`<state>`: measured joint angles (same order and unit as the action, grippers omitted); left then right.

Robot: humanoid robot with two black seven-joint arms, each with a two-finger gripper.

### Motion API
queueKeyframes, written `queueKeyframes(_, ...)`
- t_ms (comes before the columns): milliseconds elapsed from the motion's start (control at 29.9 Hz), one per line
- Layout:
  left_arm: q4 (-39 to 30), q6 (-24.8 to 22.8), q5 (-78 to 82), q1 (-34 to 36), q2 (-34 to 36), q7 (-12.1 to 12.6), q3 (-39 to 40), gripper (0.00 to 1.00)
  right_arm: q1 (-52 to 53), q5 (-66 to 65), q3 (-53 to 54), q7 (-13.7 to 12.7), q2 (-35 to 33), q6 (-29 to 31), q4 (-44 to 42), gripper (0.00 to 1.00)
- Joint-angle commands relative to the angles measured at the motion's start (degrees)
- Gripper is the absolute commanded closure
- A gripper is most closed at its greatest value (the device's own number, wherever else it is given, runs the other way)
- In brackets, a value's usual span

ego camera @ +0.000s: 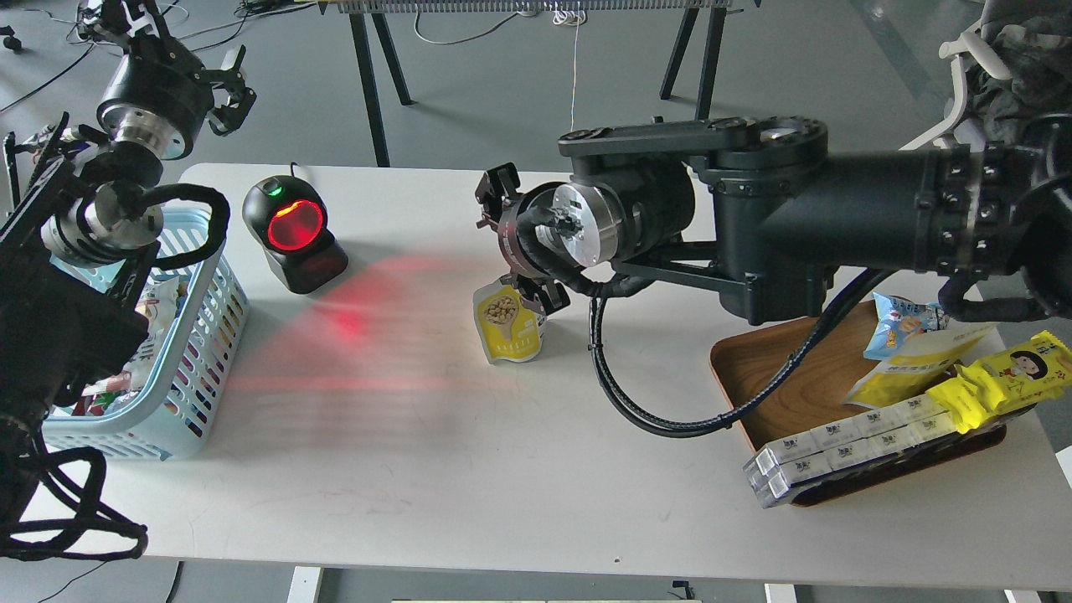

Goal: Scan snack and place in basket
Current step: 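Lower the yellow packet onto the table and open the right gripper, then retract the right gripper back above the tray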

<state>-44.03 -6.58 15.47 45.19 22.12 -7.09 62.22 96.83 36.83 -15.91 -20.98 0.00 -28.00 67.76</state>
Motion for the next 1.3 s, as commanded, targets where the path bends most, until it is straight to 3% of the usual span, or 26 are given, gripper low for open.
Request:
queueKeyframes(0,0.3,3.0,0.5,0.5,0.9,0.3,-0.1,0.0,1.3,-0.4,2.5,0.1,-1.0,0.0,3.2,0.04)
queueKeyframes(334,-0.4,1.3,1.0,0.9,5.6,0.4,-1.0,0.0,1.1,-4.0,13.6,0.2,-19.4,0.0,9.4,0.03)
queueKeyframes(635,-6.7,-0.8,5.6,3.0,19.5,0.7,-12.2,0.0,-19.5,-11.2,37.5,0.9,-35.7,0.7,6.3,0.02)
queueKeyframes(836,-19.0,-1.2,14.6,2.8,32.9,0.8,-14.7,0.0,-33.9,-12.5,51.2,3.3,-35.6,18.6,-6.8,0.02)
queueKeyframes(1070,-38.0,-1.2,21.8,1.7,50.4,0.7,-20.5,0.0,-39.4,-12.4,55.1,7.4,-31.7,39.9,-24.0,0.02)
queueKeyframes(1270,-52.0,-1.2,28.7,1.7,57.1,0.6,-22.6,0.0,-41.2,-12.3,55.3,11.8,-31.1,48.2,-28.8,0.02)
